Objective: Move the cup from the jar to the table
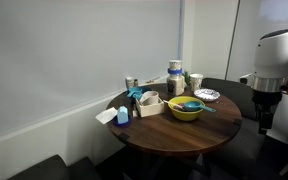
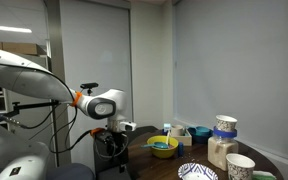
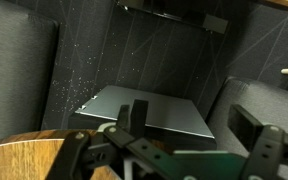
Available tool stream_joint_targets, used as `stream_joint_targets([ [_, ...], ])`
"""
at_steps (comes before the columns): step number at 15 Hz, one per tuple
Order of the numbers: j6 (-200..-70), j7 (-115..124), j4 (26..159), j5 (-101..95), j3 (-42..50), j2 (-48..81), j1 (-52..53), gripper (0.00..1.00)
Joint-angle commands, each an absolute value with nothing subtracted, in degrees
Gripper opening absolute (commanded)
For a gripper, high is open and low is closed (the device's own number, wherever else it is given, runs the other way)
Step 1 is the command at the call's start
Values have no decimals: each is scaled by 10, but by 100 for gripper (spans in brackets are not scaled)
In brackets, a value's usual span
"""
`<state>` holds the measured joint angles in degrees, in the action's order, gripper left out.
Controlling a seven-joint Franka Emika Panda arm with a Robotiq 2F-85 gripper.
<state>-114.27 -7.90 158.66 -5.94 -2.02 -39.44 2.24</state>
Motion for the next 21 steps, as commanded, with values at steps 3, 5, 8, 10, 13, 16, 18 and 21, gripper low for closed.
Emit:
stream_joint_targets([
  [3, -1141, -76, 1586, -63, -15, -394, 28, 100],
  [5, -1141, -76, 1586, -63, -15, -394, 28, 100],
  [8, -1141, -76, 1586, -63, -15, -394, 28, 100],
  [10, -1141, -76, 1586, -63, -15, -394, 28, 100],
  [13, -1141, -76, 1586, -63, -15, -394, 28, 100],
  [16, -1157, -61, 1584, -66, -19, -404, 21, 100],
  [18, -1186, -26, 1572, -74, -19, -422, 2, 100],
  [21, -1206, -13, 1543, -88, -15, -454, -22, 100],
])
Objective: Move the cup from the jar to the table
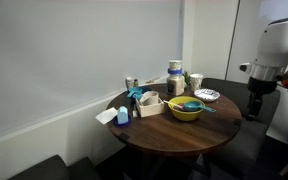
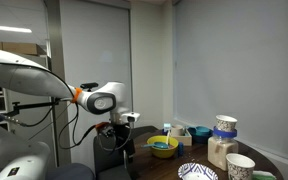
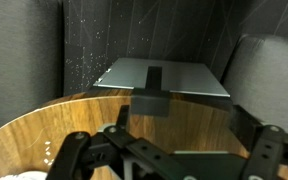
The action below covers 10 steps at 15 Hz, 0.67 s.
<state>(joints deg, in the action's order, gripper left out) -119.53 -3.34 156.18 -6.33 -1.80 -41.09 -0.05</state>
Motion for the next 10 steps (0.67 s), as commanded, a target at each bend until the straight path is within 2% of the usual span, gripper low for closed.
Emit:
stream_joint_targets([
  [1, -1209, -13, 1530, -94, -12, -465, -31, 100],
  [4, -1215, -1, 1497, -116, -9, -479, -60, 100],
  [10, -1211, -11, 1496, -105, -3, -477, -54, 100],
])
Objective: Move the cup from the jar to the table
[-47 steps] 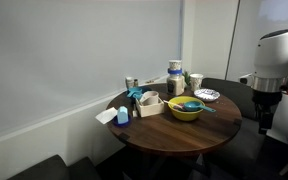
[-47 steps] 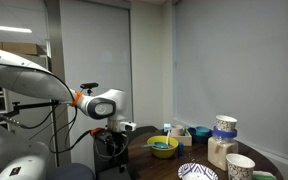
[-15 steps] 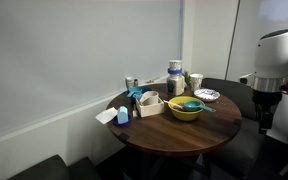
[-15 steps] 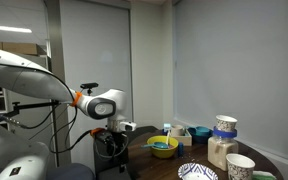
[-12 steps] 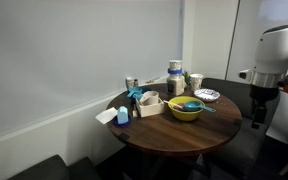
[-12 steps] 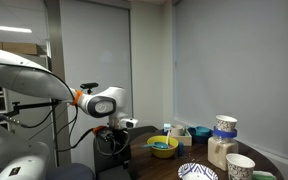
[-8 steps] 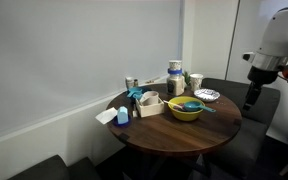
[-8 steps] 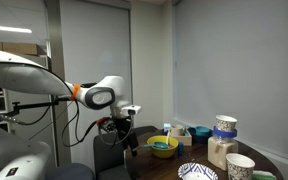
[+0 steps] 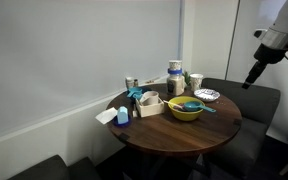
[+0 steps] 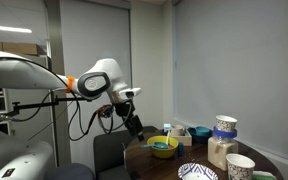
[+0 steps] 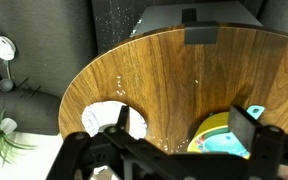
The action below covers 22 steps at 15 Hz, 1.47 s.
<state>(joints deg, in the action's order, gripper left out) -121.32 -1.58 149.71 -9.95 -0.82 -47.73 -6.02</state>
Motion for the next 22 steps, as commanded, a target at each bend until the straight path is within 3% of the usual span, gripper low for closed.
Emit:
stream_joint_targets([
  [1, -1228, 14, 1487, -102, -10, -458, -61, 100],
  [8, -1360, 73, 1350, -102, 38, -340, -138, 100],
  [14, -1362, 146, 1186, -93, 40, -230, -156, 100],
  [15, -1371, 126, 1243, -105, 46, -275, -153, 100],
  [22, -1370, 139, 1196, -105, 47, -233, -151, 100],
])
